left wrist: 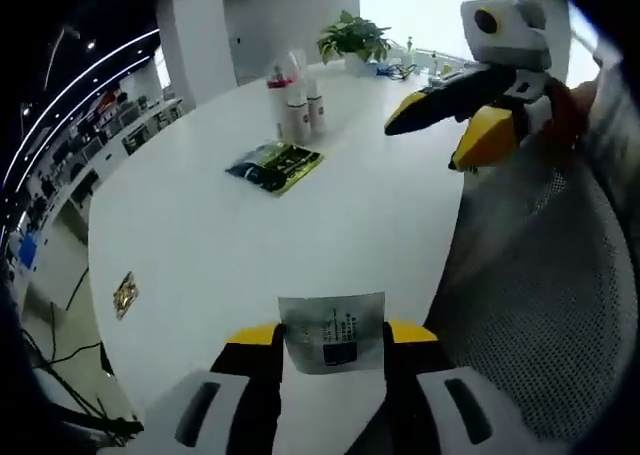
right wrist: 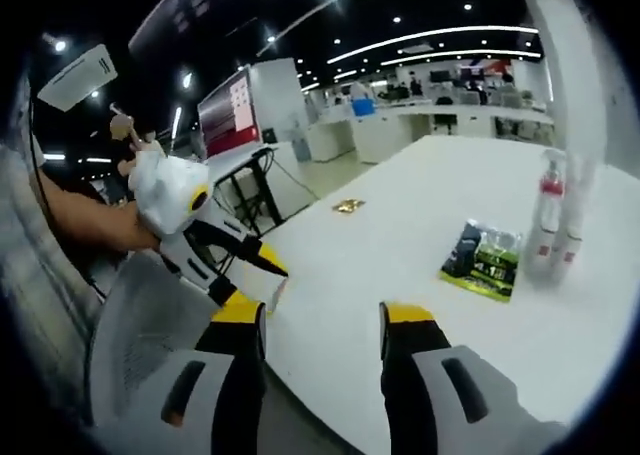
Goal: Arrange the skincare products in the storage area until every visible bottle or jar stands upright without overlapping.
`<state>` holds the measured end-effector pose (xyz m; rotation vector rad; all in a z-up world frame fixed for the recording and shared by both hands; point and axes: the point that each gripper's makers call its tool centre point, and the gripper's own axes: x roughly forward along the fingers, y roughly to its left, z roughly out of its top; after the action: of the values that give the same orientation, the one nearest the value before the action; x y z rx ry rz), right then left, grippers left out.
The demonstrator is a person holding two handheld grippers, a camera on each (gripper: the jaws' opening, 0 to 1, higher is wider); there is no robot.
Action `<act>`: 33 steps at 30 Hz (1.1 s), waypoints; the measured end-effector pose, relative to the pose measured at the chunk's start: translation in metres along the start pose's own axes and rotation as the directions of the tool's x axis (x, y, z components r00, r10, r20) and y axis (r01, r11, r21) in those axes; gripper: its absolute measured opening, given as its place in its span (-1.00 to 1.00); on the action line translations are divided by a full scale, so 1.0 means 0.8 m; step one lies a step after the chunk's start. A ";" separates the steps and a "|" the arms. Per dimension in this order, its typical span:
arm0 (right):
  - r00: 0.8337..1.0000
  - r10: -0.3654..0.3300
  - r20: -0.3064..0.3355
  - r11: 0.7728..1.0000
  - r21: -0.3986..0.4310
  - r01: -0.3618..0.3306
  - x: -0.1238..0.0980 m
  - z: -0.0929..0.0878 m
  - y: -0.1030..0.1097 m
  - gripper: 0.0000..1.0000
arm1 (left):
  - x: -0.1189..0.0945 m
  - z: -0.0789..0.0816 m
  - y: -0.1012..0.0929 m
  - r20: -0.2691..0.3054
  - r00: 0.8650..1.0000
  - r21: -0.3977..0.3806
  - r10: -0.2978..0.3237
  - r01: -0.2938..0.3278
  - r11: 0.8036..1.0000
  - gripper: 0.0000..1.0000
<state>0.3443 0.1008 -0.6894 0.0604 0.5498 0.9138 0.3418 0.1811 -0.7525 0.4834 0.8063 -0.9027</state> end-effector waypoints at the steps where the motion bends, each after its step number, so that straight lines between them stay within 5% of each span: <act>1: 1.000 0.015 -0.015 0.999 0.031 -0.015 0.000 -0.004 0.004 -0.24 | 0.000 0.003 -0.004 0.001 1.000 0.013 0.000 0.000 1.000 -0.19; 9: 0.996 0.059 -0.063 0.992 0.117 -0.051 0.003 -0.017 0.011 -0.52 | 0.003 0.034 -0.041 0.031 0.999 0.136 -0.018 0.014 0.991 -0.19; 14: 0.983 0.156 -0.094 0.967 0.219 -0.133 0.006 -0.026 0.030 -0.55 | 0.006 0.046 -0.061 0.032 0.999 0.202 -0.038 0.031 0.979 -0.19; 21: 0.983 0.135 -0.123 0.964 0.248 -0.101 0.008 -0.035 0.021 -0.64 | 0.005 0.075 -0.080 0.060 0.998 0.322 -0.036 0.015 0.947 -0.19; 26: 0.983 0.128 -0.134 0.960 0.264 -0.090 0.005 -0.037 0.019 -0.89 | 0.003 0.084 -0.092 0.065 0.997 0.380 -0.033 0.006 0.925 -0.20; 33: 0.989 0.105 -0.105 0.972 0.222 -0.080 -0.002 -0.028 0.012 -1.00 | -0.001 0.095 -0.087 0.110 0.994 0.379 -0.013 -0.030 0.925 -0.20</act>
<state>0.3263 0.1015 -0.7053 0.2336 0.7597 0.9492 0.3145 0.0925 -0.7082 0.7693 0.5257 -1.0747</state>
